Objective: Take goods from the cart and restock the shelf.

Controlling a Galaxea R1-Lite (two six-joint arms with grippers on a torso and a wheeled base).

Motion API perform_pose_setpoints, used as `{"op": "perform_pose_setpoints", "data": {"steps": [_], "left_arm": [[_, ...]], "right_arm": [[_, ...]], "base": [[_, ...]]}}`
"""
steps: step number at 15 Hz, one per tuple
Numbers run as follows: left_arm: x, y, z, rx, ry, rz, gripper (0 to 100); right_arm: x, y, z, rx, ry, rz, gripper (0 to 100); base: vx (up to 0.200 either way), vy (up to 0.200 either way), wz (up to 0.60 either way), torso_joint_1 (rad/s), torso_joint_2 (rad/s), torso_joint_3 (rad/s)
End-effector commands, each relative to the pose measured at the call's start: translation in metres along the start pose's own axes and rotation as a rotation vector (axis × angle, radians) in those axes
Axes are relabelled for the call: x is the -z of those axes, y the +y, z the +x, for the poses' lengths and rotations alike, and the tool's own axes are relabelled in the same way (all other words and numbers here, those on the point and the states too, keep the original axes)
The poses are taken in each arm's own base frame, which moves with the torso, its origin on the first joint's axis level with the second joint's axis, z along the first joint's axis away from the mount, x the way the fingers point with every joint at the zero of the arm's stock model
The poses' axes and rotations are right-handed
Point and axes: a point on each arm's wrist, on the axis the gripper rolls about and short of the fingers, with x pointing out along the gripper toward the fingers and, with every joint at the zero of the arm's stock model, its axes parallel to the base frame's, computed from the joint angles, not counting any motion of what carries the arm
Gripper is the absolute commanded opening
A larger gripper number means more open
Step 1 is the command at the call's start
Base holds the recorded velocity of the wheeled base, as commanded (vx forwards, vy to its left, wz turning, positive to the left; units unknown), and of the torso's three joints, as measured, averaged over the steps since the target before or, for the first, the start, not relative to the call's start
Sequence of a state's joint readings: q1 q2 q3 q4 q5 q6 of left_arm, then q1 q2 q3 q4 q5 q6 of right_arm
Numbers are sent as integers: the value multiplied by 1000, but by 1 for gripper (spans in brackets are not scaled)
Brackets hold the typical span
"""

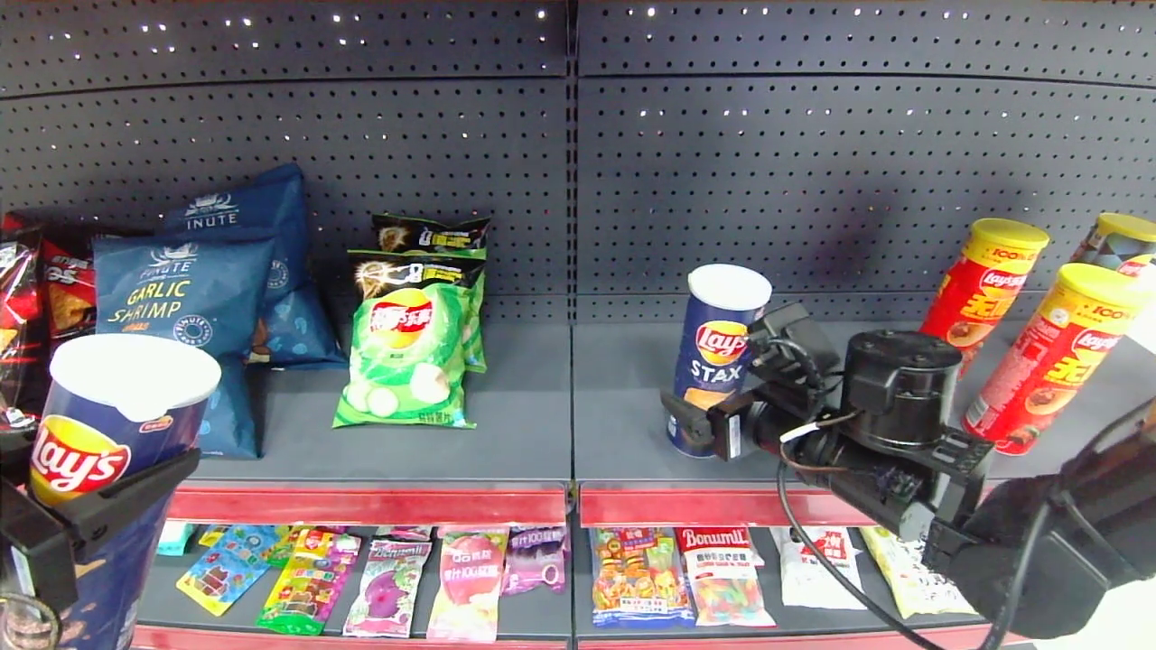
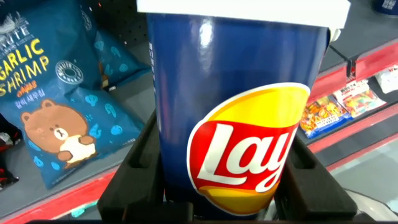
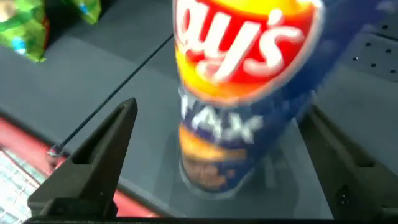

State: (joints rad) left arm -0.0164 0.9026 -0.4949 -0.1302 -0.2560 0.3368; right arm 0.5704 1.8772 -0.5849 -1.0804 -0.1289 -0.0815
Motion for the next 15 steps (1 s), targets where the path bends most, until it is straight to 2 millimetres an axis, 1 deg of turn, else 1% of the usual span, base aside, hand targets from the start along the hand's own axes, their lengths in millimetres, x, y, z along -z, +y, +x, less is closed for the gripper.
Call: {"op": "perform_pose_setpoints", "data": {"steps": [1,2,4,5,6,8,9,10,13,14,15], "left_arm": [[3,-1,0,4,8,-2,0],[4,-2,0,7,12,-3,0],[5,-4,1,22,11,0,0],[5,-4,1,30,9,2,0],[5,-5,1,33,8,3,0],[5,-5,1,34,10,4,0],[4,-5,1,37,9,4,0],[3,-6,2,48,6,7,0],[-1,-6,6,71,0,12,0],[-3,-6,7,75,-2,13,0],[-7,-4,10,74,-6,12,0]], "right_arm": [[-5,-2,-19,-3,-17,2,100],[-4,-2,-24,-4,-13,0,100],[-1,-5,-45,-5,-2,0,100],[-2,-7,-59,-4,-11,-1,100],[-5,-9,-72,1,-31,2,100],[-18,-18,-100,44,-106,12,100],[-21,-21,-107,63,-129,15,100],[-25,-25,-127,90,-162,4,100],[-25,-41,-180,163,-143,-21,100],[-25,-44,-192,183,-139,-21,100],[-28,-49,-216,228,-132,-24,100]], "base": [[0,0,0,0,0,0],[0,0,0,0,0,0],[0,0,0,0,0,0],[0,0,0,0,0,0],[0,0,0,0,0,0],[0,0,0,0,0,0],[0,0,0,0,0,0],[0,0,0,0,0,0],[0,0,0,0,0,0],[0,0,0,0,0,0],[0,0,0,0,0,0]]}}
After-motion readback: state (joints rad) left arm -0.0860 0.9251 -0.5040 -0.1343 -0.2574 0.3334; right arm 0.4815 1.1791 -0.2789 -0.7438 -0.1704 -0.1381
